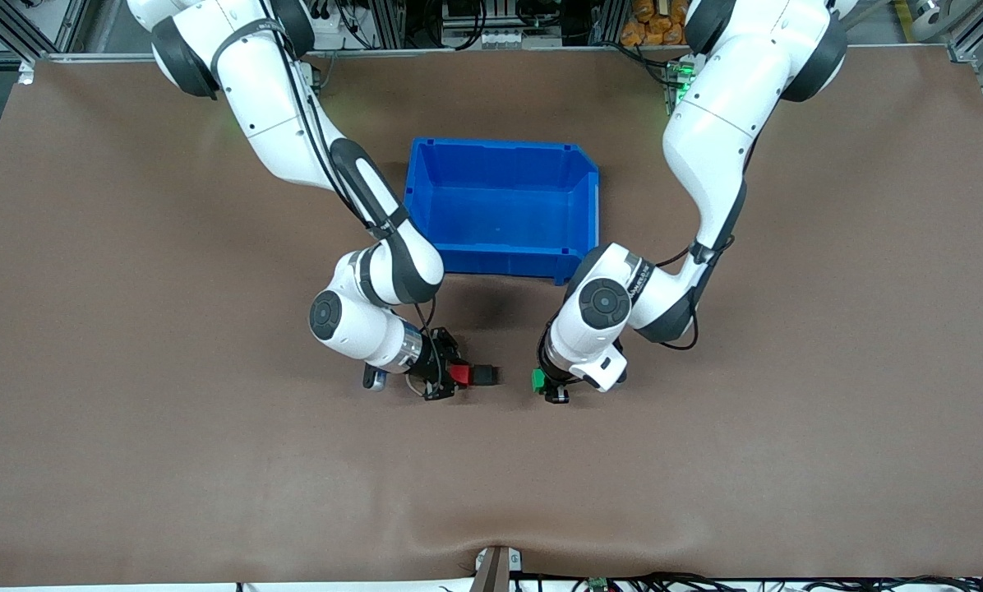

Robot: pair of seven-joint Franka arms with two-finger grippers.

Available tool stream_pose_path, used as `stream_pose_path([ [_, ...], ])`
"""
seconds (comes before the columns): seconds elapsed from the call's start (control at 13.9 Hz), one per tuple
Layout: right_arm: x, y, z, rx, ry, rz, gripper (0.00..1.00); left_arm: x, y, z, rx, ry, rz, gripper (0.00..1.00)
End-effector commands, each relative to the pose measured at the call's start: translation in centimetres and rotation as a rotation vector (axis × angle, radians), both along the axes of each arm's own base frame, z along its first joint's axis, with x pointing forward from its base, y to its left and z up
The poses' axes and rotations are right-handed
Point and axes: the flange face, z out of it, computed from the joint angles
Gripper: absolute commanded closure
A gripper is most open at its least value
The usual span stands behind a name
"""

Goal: Attach green and red cubes to black cube
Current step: 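Carry the red and green cubes toward the black cube with both grippers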

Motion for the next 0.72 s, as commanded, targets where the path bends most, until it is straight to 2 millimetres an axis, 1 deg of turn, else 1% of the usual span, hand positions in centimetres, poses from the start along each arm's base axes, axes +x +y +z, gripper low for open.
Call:
stream_pose_path([
  [0.0,0.5,0.5,0.7,0.016,-0.01,-0.024,0.0,0.4,-1.3,0.1,-0.011,-0.021,0.008,1.0],
  [0.07,0.7,0.3,1.0,0.017,-0.012,-0.025,0.0,0.3,-1.4,-0.2,-0.01,-0.018,0.009,1.0],
  [0.22,1.8,-1.2,2.9,0.005,-0.041,-0.017,0.0,-0.2,-2.3,-0.3,-0.011,-0.019,-0.004,1.0],
  [0.29,2.9,-3.2,3.7,-0.022,-0.061,-0.018,0.0,-0.6,-2.7,-0.8,-0.008,-0.013,-0.007,1.0],
  [0.36,3.5,-3.7,5.0,-0.049,-0.088,0.007,0.0,-0.7,-3.0,-1.1,-0.014,-0.008,0.007,1.0],
  [0.43,4.1,-4.5,6.4,-0.085,-0.12,0.03,0.0,-1.1,-3.9,-1.3,-0.017,-0.01,0.006,1.0],
  [0.5,5.1,-7.0,8.4,-0.138,-0.127,0.05,0.0,-1.8,-4.7,-1.9,-0.014,-0.004,-0.004,1.0],
  [0.57,5.3,-8.4,8.5,-0.2,-0.097,0.126,0.0,-2.1,-5.1,-2.0,-0.013,-0.004,-0.009,1.0],
  [0.65,5.3,-9.5,8.6,-0.28,-0.086,0.248,0.0,-2.5,-5.6,-2.3,-0.012,-0.001,-0.015,1.0],
])
